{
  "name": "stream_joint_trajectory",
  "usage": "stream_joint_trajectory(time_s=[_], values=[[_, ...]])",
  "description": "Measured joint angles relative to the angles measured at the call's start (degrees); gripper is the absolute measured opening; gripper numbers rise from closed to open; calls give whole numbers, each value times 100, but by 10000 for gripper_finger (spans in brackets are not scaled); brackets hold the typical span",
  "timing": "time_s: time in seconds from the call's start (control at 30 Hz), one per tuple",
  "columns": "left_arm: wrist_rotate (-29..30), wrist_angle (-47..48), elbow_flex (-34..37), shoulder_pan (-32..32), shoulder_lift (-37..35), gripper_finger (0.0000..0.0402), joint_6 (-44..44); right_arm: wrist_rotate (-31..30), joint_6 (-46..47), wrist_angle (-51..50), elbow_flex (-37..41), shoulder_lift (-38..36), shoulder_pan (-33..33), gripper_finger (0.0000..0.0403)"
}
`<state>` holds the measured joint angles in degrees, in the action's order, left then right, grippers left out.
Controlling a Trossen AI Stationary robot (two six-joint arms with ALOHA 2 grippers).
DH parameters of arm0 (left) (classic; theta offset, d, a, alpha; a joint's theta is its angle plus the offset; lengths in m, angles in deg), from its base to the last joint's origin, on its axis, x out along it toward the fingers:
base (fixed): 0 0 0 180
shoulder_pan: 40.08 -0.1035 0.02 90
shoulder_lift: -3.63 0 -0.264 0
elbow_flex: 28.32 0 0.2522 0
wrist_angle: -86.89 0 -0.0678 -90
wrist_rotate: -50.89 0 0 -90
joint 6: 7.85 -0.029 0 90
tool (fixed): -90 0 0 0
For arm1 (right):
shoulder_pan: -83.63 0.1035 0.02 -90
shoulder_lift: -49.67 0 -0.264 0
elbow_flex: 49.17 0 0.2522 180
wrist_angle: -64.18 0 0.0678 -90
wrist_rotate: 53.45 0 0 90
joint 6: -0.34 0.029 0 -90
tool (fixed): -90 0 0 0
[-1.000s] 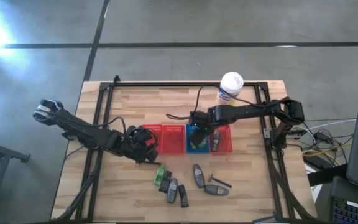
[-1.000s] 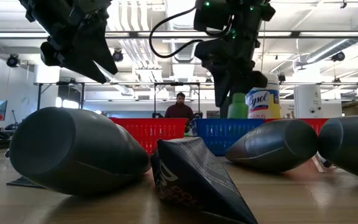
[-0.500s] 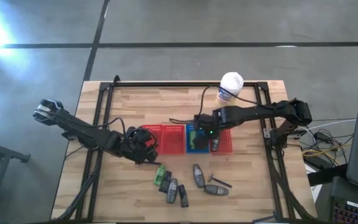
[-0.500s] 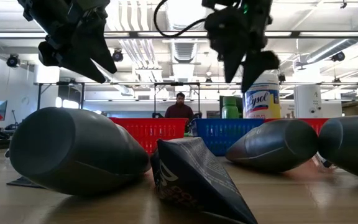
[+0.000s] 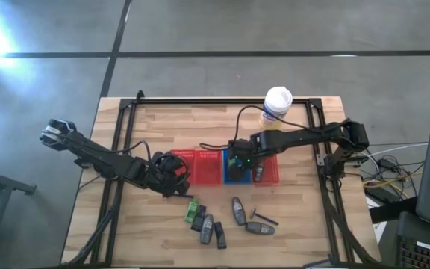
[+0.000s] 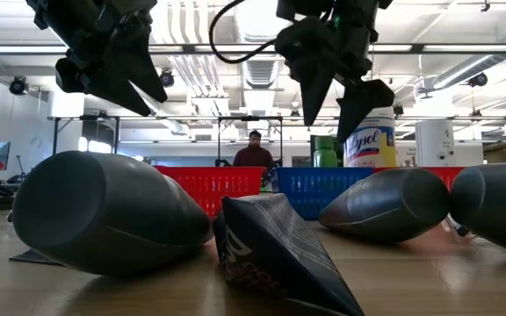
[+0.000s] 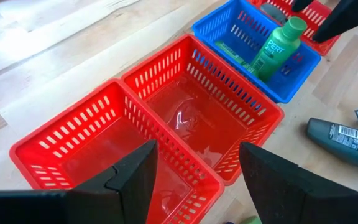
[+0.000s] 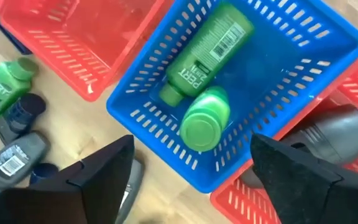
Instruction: Pick & Place Travel size toiletries
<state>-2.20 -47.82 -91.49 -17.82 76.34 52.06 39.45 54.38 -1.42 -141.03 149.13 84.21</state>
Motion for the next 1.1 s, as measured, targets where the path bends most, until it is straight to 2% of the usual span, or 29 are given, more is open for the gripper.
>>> stream_joint_trajectory(time_s=[0.17, 0.27, 0.5, 0.87, 1.0, 1.1], values=[[17, 6, 0, 0, 0, 232, -10, 14, -32, 136, 108, 172, -47, 324], [35, 15, 2, 0, 0, 232, -53, 36, -50, 295, 116, 327, -74, 306], [55, 19, 4, 4, 0, 232, -96, -137, -127, 328, 126, 443, -104, 224], [54, 22, 4, 2, 0, 232, -139, 66, -300, 271, 163, 422, -161, 99], [52, 24, 4, 3, 0, 232, -142, -39, -449, 233, 68, 403, -158, 90], [52, 24, 4, 4, 0, 232, -142, -370, -577, 179, -70, 311, -157, 95]])
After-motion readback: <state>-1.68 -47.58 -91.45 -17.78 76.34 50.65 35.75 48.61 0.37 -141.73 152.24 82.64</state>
